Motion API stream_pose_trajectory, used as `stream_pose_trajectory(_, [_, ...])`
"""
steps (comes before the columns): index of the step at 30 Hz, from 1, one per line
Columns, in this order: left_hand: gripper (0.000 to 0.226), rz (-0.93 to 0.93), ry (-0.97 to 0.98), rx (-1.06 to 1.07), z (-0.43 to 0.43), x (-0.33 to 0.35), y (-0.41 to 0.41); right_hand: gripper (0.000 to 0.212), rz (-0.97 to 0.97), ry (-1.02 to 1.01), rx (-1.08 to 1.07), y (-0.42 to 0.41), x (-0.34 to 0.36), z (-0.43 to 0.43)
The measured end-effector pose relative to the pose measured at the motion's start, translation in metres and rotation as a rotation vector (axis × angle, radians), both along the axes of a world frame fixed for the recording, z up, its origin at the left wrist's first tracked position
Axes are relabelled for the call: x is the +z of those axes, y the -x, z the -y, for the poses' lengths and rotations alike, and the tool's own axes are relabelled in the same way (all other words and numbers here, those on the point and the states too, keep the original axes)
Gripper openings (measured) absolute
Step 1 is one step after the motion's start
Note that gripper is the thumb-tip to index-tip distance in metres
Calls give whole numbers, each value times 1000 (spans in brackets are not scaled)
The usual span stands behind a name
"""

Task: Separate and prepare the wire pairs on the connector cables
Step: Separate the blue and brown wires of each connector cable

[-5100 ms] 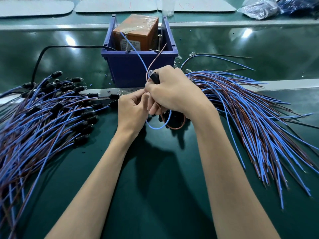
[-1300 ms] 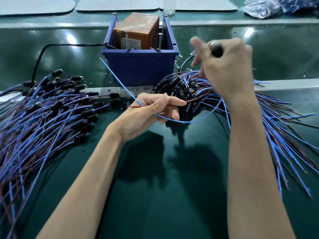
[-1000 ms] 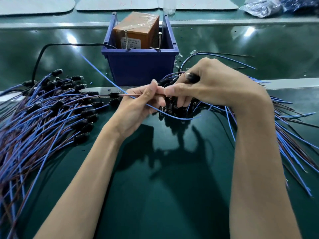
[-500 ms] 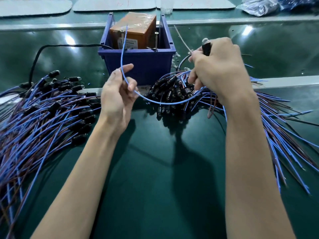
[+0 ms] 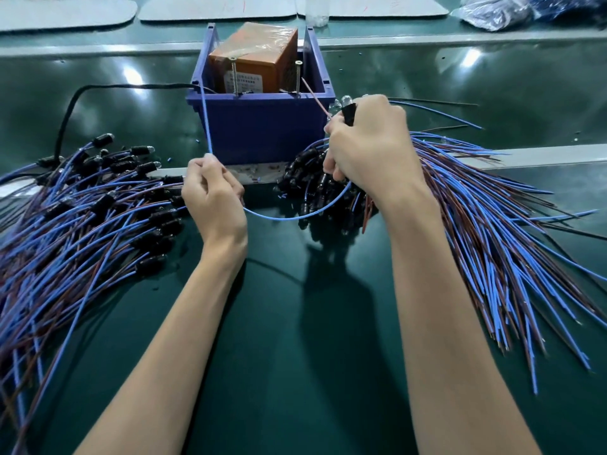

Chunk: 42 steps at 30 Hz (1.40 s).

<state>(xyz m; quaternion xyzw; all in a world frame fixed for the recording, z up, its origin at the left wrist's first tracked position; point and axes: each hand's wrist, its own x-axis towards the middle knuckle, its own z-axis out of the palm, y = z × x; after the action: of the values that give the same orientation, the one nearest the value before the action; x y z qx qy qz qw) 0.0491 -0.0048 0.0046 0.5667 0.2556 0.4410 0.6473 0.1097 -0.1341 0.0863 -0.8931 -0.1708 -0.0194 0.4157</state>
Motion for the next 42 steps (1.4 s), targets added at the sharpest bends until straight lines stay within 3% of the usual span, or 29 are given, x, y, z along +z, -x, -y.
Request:
stream_pose_trajectory(4, [39,-85,-61,-93,-1,-5,-2,24,5,-2,-3,-1,0,0])
stream_pose_trajectory(13, [31,-10,-115,-285,2,-4,2,22,-10,-7,97,0,3,3])
stream_pose_trajectory(26, [32,25,-167,-347,2,-5,4,20,-10,-1,213,8,11,4])
stream_pose_trajectory(42, [28,82,-62,-360,6,1,3,22,33,61,291,8,12,6])
